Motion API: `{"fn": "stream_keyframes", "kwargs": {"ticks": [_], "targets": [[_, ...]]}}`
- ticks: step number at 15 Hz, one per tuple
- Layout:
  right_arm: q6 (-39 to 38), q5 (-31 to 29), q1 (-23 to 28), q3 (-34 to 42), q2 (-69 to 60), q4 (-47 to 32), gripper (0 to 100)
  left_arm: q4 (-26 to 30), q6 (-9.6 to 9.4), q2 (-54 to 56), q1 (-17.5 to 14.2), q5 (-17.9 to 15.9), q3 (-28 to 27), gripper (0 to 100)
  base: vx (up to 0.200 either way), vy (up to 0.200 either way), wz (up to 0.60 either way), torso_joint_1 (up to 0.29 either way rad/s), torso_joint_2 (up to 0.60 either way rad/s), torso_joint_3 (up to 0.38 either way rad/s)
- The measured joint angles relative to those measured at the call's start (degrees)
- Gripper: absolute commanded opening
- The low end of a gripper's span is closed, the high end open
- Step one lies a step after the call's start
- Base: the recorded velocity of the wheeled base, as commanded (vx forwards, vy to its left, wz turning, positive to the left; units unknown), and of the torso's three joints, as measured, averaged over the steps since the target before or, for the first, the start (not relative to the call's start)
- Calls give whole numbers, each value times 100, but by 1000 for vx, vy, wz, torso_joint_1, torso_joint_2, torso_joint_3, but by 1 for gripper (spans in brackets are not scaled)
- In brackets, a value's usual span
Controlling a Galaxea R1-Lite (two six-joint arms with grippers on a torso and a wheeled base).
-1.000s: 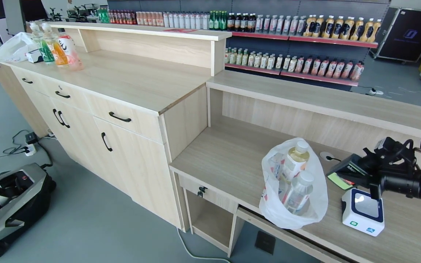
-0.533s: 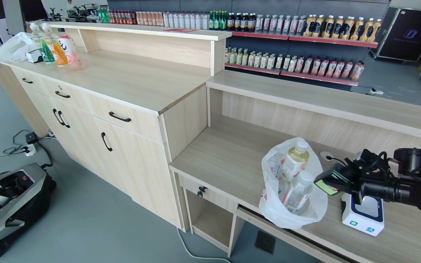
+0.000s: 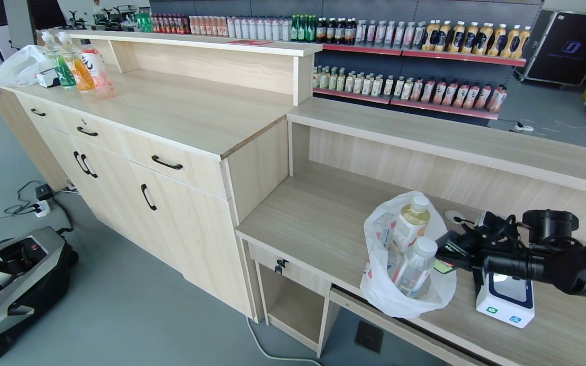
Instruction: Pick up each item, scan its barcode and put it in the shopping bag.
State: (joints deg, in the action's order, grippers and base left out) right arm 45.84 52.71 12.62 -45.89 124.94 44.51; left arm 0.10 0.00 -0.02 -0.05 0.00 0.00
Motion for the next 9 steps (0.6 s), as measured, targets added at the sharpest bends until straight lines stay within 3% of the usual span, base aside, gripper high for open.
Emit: {"fn": "stream_keyframes", "kwargs": {"ticks": [9], "targets": [[-77,2,-291,-496,562,-6,0,0,0,0,0,0,0,100,0,0,0,0,0,0]]}}
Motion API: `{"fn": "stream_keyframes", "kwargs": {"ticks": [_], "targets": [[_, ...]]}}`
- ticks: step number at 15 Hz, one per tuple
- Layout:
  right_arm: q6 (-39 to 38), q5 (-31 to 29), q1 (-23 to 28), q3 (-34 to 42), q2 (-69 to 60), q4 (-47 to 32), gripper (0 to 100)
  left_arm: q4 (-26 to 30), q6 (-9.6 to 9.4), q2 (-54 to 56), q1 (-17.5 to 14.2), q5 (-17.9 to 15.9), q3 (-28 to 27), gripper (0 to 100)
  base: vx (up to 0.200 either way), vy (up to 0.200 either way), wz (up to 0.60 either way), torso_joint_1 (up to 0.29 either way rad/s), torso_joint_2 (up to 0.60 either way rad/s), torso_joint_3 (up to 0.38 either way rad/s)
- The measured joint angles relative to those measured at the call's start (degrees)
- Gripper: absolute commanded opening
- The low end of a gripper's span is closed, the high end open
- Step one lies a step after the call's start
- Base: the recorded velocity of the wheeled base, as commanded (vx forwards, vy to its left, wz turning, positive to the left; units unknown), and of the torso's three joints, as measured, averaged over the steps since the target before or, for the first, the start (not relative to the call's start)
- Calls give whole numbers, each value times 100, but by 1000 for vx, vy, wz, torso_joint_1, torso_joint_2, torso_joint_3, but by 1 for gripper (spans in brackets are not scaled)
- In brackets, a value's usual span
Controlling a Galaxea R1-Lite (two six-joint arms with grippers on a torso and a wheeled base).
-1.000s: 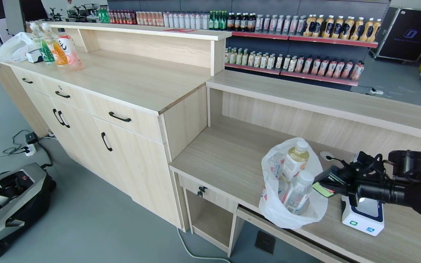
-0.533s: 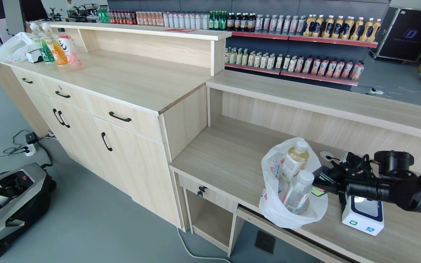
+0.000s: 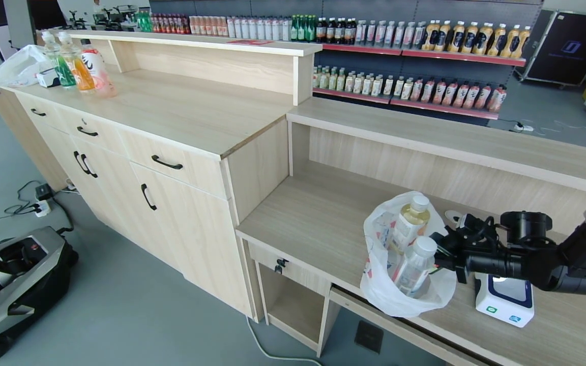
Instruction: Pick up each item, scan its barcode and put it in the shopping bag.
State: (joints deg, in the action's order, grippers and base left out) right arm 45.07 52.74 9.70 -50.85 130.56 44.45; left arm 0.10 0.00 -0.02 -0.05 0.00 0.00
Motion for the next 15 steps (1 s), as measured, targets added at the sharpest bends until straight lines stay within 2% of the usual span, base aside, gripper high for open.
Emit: {"fn": "stream_keyframes", "kwargs": {"ticks": [15], "targets": [[132,-464,-89,-574,772,-5,0,0,0,0,-2,0,0,100,0,0,0,0,0,0]]}}
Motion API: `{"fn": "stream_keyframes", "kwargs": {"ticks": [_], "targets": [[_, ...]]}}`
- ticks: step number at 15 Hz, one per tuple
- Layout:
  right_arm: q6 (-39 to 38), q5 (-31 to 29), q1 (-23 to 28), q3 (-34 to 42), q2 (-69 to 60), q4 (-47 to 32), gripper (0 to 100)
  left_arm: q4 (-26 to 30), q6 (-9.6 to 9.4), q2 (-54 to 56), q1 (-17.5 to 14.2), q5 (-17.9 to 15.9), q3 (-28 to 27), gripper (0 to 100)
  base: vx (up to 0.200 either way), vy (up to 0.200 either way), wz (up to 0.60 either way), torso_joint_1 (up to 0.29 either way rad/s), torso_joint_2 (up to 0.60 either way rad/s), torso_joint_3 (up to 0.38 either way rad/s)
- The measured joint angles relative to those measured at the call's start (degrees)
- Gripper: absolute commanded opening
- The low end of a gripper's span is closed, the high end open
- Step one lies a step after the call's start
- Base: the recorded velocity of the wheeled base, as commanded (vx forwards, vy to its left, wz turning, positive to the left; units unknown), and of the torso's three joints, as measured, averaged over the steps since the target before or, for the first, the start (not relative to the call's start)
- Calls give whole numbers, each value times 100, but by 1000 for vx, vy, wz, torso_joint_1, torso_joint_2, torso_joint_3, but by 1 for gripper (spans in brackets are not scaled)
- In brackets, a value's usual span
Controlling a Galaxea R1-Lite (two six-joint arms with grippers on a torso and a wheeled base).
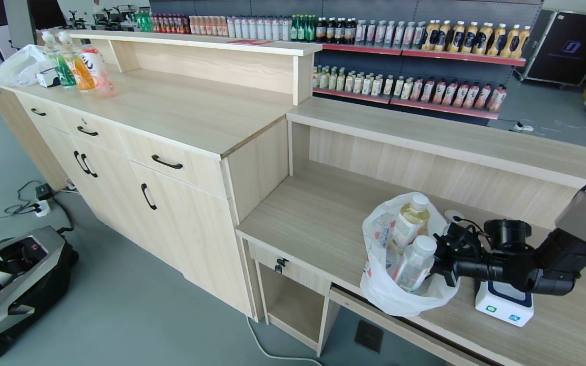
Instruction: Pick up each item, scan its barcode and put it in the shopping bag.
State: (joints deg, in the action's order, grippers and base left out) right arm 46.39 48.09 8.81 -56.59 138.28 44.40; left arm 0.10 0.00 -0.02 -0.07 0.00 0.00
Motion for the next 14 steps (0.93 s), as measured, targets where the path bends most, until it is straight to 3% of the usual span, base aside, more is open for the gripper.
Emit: {"fn": "stream_keyframes", "kwargs": {"ticks": [14], "targets": [[116,-536,-236,-101,6,-17,0,0,0,0,0,0,0,100,0,0,0,0,0,0]]}}
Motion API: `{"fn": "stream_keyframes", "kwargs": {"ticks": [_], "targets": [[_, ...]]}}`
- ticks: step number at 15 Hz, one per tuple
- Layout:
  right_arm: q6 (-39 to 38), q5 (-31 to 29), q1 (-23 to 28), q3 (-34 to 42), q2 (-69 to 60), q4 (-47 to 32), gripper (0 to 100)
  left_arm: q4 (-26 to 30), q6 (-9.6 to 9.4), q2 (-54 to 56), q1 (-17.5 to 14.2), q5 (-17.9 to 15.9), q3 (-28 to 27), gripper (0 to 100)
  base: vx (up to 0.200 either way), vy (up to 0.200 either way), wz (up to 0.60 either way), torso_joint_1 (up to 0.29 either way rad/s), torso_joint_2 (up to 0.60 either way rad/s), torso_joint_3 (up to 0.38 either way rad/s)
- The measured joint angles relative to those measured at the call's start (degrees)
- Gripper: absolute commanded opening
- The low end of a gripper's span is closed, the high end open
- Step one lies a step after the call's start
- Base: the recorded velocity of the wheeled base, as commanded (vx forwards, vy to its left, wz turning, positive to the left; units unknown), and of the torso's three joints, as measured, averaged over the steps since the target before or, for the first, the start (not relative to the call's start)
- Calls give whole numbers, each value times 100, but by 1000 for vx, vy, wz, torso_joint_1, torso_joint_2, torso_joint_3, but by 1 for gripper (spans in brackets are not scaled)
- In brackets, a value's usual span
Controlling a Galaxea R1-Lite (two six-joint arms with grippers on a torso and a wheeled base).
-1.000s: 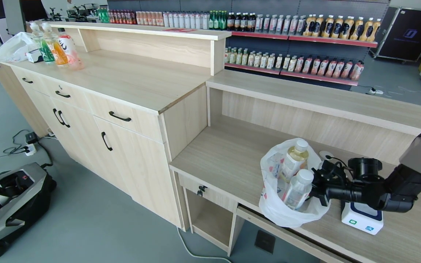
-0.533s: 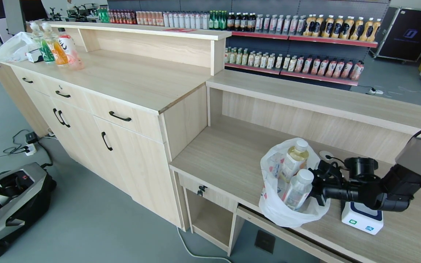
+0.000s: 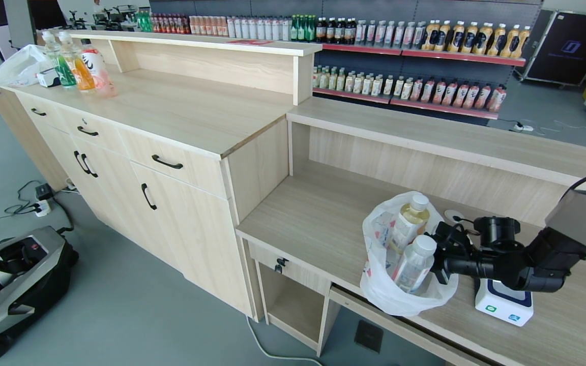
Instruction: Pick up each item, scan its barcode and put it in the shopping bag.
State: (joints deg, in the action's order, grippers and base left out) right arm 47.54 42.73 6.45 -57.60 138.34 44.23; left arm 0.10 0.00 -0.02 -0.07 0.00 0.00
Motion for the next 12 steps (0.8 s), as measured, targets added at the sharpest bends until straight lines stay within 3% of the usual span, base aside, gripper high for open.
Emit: {"fn": "stream_keyframes", "kwargs": {"ticks": [12], "targets": [[143,-101,-30,79,-20,-99,0,0,0,0,0,0,0,100,0,0,0,0,0,0]]}}
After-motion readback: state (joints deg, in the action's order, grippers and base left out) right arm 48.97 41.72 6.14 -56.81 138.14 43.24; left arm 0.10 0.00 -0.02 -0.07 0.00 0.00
